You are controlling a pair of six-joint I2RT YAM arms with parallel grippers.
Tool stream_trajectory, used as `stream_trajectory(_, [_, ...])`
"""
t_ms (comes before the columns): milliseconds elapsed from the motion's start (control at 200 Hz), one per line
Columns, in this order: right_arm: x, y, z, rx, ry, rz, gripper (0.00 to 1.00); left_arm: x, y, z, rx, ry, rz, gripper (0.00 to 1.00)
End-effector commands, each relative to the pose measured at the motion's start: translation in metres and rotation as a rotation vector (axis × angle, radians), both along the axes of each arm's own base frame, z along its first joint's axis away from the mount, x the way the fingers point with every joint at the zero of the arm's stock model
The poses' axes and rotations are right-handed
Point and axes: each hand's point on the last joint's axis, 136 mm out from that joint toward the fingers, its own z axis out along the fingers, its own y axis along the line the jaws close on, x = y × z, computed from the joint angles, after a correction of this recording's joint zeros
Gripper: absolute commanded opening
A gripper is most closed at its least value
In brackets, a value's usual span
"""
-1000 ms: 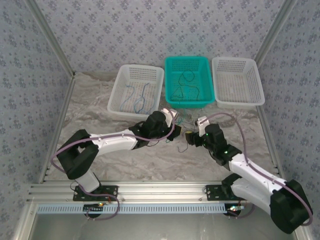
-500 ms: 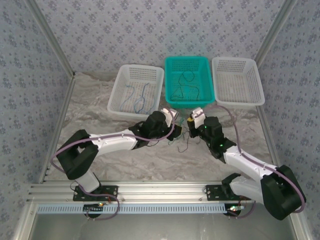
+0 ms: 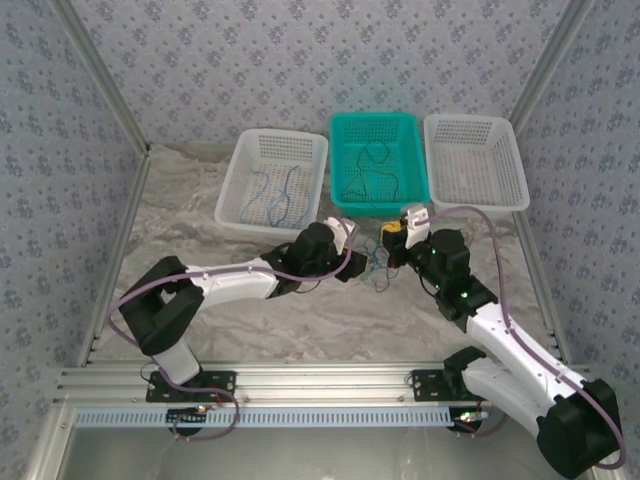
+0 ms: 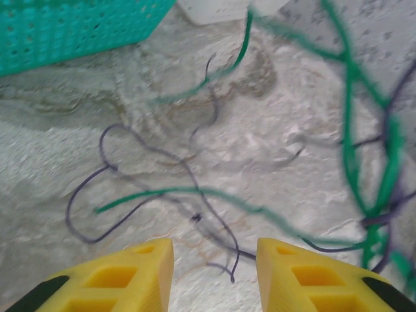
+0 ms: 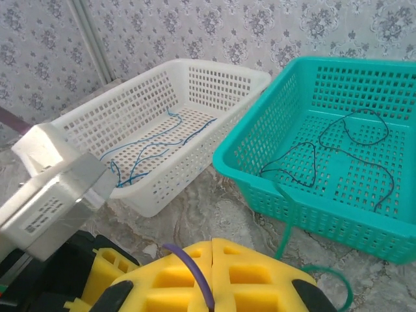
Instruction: Untangle the cables
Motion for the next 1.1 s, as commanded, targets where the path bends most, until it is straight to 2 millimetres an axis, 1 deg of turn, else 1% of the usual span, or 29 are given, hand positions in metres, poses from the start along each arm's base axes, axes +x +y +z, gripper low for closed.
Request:
stream_trajectory(0, [0.004,-0.005,0.000,0.014,0.060,-0.032,0.00,-0.004,-0.009,0.037,-0.140,-0.069,-0.049,0.41])
stream_trajectory(100, [0.006,0.000,0.003,0.040,0.061,-0.011,0.00,-0.009,-0.001,0.049,-0.162,-0.117,-0.061,0.45])
stream_trajectory(220, [0.002,0.011,0.008,0.063,0.061,0.054,0.00,-0.017,0.004,0.062,-0.182,-0.160,-0.091,0.46])
stream_trajectory(310, [0.002,0.016,0.010,0.067,0.069,0.079,0.00,-0.022,0.004,0.077,-0.210,-0.191,-0.117,0.48])
stream_trajectory(365, [0.002,0.017,0.011,0.072,0.076,0.083,0.00,-0.021,0.004,0.085,-0.225,-0.209,-0.117,0.49])
stream_trajectory(460, [0.000,0.022,0.015,0.093,0.084,0.108,0.00,-0.020,0.000,0.092,-0.242,-0.211,-0.132,0.52])
stream_trajectory(555, [-0.002,0.027,0.021,0.116,0.090,0.125,0.00,-0.022,-0.013,0.085,-0.232,-0.175,-0.187,0.57])
stream_trajectory(625, [-0.003,0.029,0.024,0.129,0.096,0.129,0.00,-0.016,-0.021,0.070,-0.205,-0.137,-0.181,0.59])
stream_trajectory(710, [-0.004,0.031,0.028,0.154,0.103,0.137,0.00,-0.006,-0.022,0.055,-0.202,-0.105,-0.127,0.59])
stream_trajectory(760, [-0.006,0.032,0.031,0.168,0.109,0.140,0.00,0.001,-0.021,0.045,-0.185,-0.081,-0.084,0.54])
stream_trajectory(829, [-0.005,0.028,0.036,0.186,0.111,0.112,0.00,0.012,-0.017,0.025,-0.114,-0.031,-0.015,0.40])
stream_trajectory(899, [-0.003,0.019,0.044,0.208,0.097,0.058,0.00,0.014,-0.014,0.015,-0.097,-0.016,0.000,0.29])
stream_trajectory(949, [-0.001,0.010,0.051,0.235,0.082,0.008,0.00,0.014,-0.011,0.008,-0.087,-0.007,0.013,0.20])
stream_trajectory(969, [0.000,0.005,0.054,0.249,0.077,-0.017,0.00,0.014,-0.010,0.005,-0.080,-0.002,0.016,0.14])
stream_trajectory(1014, [0.003,-0.007,0.059,0.278,0.077,-0.079,0.00,0.015,-0.006,0.000,-0.063,0.013,0.030,0.07])
stream_trajectory(1069, [0.007,-0.022,0.061,0.311,0.088,-0.156,0.00,0.014,-0.002,-0.004,-0.053,0.020,0.038,0.01])
stream_trajectory(1099, [0.009,-0.031,0.062,0.325,0.093,-0.193,0.00,0.014,0.000,-0.006,-0.051,0.023,0.040,0.00])
